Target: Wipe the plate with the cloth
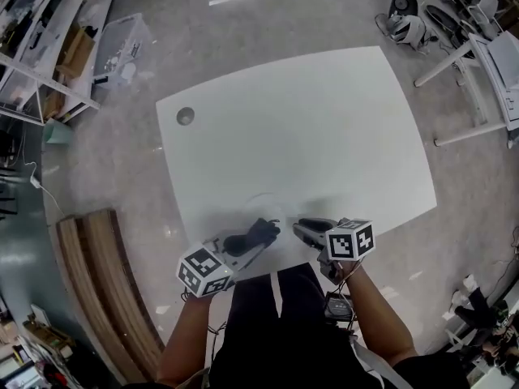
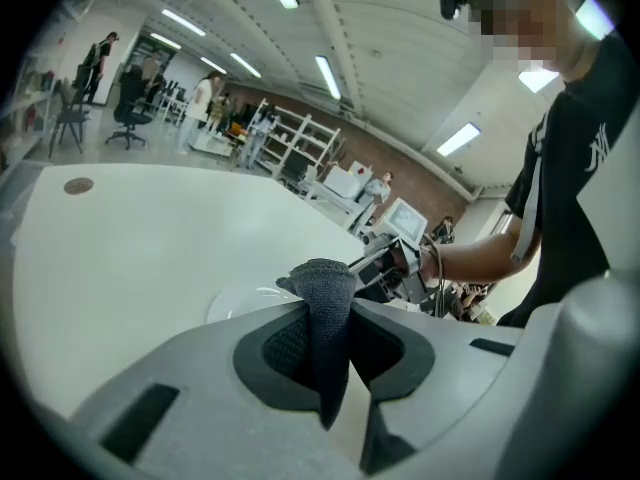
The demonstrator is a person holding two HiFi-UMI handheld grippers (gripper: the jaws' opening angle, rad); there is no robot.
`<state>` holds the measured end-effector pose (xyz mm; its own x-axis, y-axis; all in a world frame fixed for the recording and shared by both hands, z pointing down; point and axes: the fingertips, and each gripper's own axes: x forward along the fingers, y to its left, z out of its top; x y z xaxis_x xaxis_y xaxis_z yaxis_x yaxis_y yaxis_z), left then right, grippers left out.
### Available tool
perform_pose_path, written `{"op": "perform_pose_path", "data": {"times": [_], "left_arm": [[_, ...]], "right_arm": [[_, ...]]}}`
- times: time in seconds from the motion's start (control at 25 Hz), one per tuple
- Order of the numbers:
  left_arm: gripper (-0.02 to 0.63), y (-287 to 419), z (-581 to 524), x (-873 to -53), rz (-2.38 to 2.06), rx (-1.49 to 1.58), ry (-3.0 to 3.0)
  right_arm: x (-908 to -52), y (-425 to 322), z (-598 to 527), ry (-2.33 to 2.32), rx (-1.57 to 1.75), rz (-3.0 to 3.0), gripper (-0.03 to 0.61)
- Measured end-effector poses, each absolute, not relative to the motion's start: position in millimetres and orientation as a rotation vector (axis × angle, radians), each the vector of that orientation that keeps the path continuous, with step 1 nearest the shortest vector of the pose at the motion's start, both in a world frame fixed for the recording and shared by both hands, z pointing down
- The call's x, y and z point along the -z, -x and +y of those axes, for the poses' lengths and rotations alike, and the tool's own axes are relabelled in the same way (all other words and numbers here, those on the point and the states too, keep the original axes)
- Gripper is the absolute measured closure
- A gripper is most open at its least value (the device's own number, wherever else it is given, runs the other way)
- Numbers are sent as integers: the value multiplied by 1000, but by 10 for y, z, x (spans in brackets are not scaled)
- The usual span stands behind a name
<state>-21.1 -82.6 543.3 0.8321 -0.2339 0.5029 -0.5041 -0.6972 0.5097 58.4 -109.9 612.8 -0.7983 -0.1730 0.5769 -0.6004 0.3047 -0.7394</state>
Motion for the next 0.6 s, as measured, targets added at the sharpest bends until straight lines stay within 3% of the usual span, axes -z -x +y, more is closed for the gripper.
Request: {"op": "perform_pose_path", "data": {"times": [0.4,0.6], "left_arm": [[560,-39,-829,-5833,-453,-961,-2540],[560,8,-911,-5915,-492,-1012,-2540]], "right_arm": [[-6385,-519,-1164,-708,-1559,-2067,495],[-6405,-485,-1186,-721,-1614,-2053,543]]}}
